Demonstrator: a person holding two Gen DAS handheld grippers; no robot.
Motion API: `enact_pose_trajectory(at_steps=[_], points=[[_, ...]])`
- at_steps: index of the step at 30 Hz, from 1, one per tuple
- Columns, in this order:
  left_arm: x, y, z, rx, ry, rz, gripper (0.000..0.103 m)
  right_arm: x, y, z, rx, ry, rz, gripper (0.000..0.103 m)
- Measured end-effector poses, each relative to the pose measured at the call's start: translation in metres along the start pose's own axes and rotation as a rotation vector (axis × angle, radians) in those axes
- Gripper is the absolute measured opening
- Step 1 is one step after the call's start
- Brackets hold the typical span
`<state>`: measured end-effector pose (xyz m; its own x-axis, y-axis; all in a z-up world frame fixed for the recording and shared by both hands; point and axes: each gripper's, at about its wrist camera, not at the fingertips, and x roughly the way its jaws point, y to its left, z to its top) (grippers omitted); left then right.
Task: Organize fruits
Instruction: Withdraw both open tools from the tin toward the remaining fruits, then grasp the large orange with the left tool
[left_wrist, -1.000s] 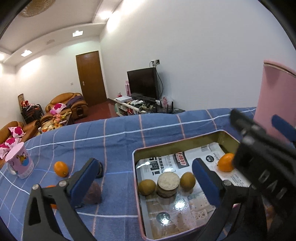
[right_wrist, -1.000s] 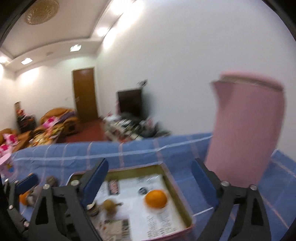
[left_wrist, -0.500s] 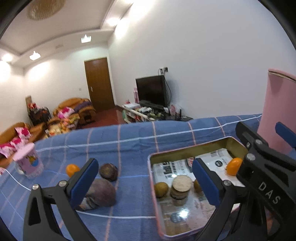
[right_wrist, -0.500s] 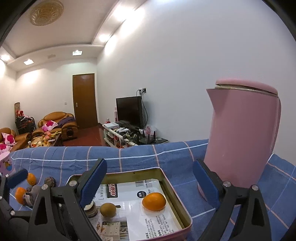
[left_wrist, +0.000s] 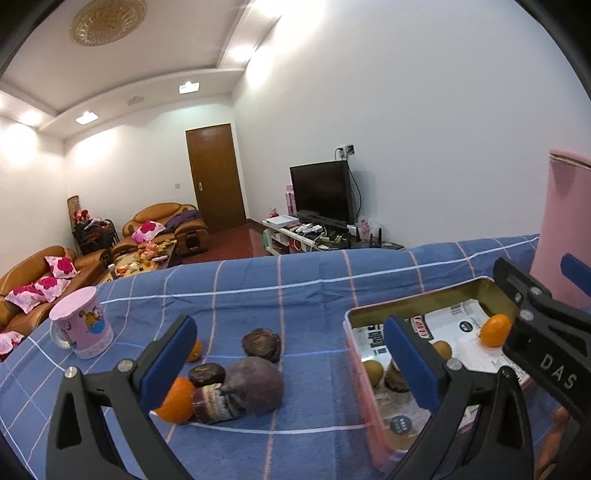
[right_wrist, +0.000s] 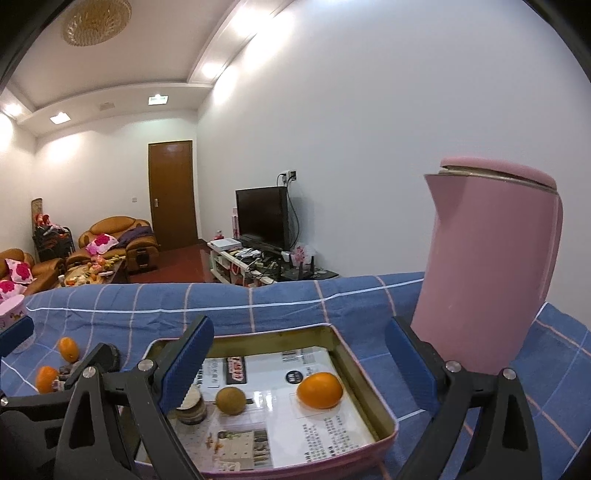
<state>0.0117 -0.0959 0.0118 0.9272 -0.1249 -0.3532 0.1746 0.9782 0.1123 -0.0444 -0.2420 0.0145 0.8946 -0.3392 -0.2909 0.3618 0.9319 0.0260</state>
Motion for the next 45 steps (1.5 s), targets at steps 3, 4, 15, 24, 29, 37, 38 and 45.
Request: enact_pose_trajectory(at_steps=[3,4,15,24,29,37,38,45], points=[[0.001,0.008,-0.002,-0.012,0.011,0.004,0.103,0.002,0.005,-0.002,0.033,0.029,0.036,0.095],[0.001,0.011,-0.003,-0.016,0.016,0.005,0.103,0.002,0.008,-0.002,0.034,0.035,0.045,0.095],[0.01,0.049,-0.009,-0.059,0.064,0.025,0.103,-0.003,0.046,-0.007,-0.027,0.039,0.077,0.095],[0.016,0.081,-0.012,-0.064,0.076,0.053,0.103,-0.002,0.081,-0.01,-0.025,0.055,0.115,0.095],[0.022,0.104,-0.015,-0.043,0.091,0.072,0.103,0.001,0.102,-0.011,-0.03,0.067,0.13,0.095],[0.045,0.155,-0.023,-0.043,0.186,0.127,0.103,0.006,0.131,-0.013,-0.04,0.098,0.162,0.095],[0.047,0.161,-0.023,-0.04,0.198,0.126,0.103,0.007,0.132,-0.014,-0.038,0.104,0.166,0.095],[0.051,0.174,-0.03,0.013,0.262,-0.012,0.103,0.007,0.135,-0.016,-0.021,0.122,0.213,0.095]])
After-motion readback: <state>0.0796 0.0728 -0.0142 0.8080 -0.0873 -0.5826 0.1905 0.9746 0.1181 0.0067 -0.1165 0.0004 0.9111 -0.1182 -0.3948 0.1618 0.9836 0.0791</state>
